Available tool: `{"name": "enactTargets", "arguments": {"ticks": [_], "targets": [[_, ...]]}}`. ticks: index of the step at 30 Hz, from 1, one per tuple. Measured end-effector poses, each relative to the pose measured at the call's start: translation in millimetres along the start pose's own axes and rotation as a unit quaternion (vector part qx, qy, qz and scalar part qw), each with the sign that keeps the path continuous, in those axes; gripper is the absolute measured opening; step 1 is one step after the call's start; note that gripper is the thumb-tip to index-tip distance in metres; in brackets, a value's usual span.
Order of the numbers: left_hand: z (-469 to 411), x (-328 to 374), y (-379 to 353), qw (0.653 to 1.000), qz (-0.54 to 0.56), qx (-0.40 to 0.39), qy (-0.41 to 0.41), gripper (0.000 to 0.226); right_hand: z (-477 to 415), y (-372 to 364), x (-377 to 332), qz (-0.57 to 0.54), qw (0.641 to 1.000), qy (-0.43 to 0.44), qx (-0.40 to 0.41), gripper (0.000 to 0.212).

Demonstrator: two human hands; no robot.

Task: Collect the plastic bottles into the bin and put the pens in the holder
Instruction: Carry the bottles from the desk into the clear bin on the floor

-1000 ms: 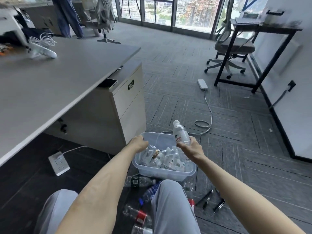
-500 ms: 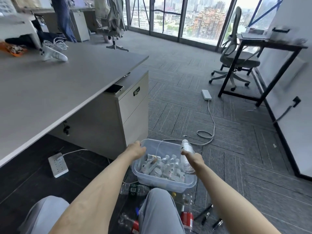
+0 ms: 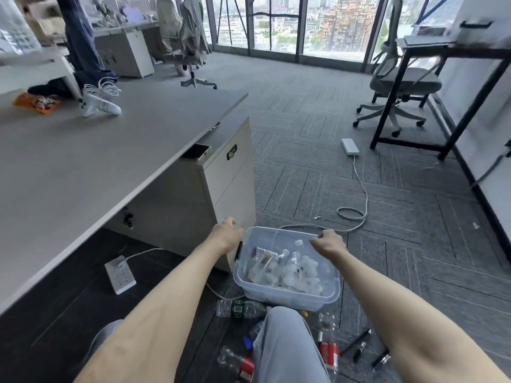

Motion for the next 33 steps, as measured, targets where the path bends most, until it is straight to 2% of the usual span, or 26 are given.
{"name": "enactTargets", "arguments": {"ticks": [1,2,4,7,9,12,18,25,33], "targets": [[2,0,2,1.0,0.003,0.0,0.002,0.05,4,1,-11,0.0,1.0,0.023,0.001,0.018],[4,1,5,1.0,0.003,0.001,0.003,0.049,9,3,-23,-0.005,0.999,0.045,0.004,0.016],[9,5,10,1.0,0.001,0.002,-0.002,0.049,21,9,-46,-0.025,0.996,0.079,0.015,0.027],[20,14,26,1.0,0.002,0.013,-0.017,0.05,44,17,-81,-0.053,0.99,0.134,0.014,0.019],[28,22,43,0.999,0.008,0.026,-0.03,0.049,61,24,-107,-0.064,0.983,0.173,0.015,0.023],[46,32,85,0.996,0.018,0.072,-0.057,0.048,95,38,-152,-0.071,0.97,0.23,0.032,0.037],[97,17,186,0.975,0.013,0.209,-0.078,0.04,167,38,-240,-0.055,0.945,0.32,0.041,0.04],[184,-78,290,0.946,-0.01,0.323,-0.031,0.037,273,-20,-345,-0.048,0.902,0.428,0.013,0.036],[310,-241,358,0.903,-0.039,0.414,0.103,0.031,412,-156,-436,-0.006,0.839,0.539,-0.078,0.037]]}}
Point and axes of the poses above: each hand's wrist, its own z-axis away from the middle knuckle, its own y-axis out of the back of the hand, x = y × z, the point moved 7 cm from there along -z, towards the middle knuckle, and after that the axes turned 5 degrees about -y, right-handed, at the moved point
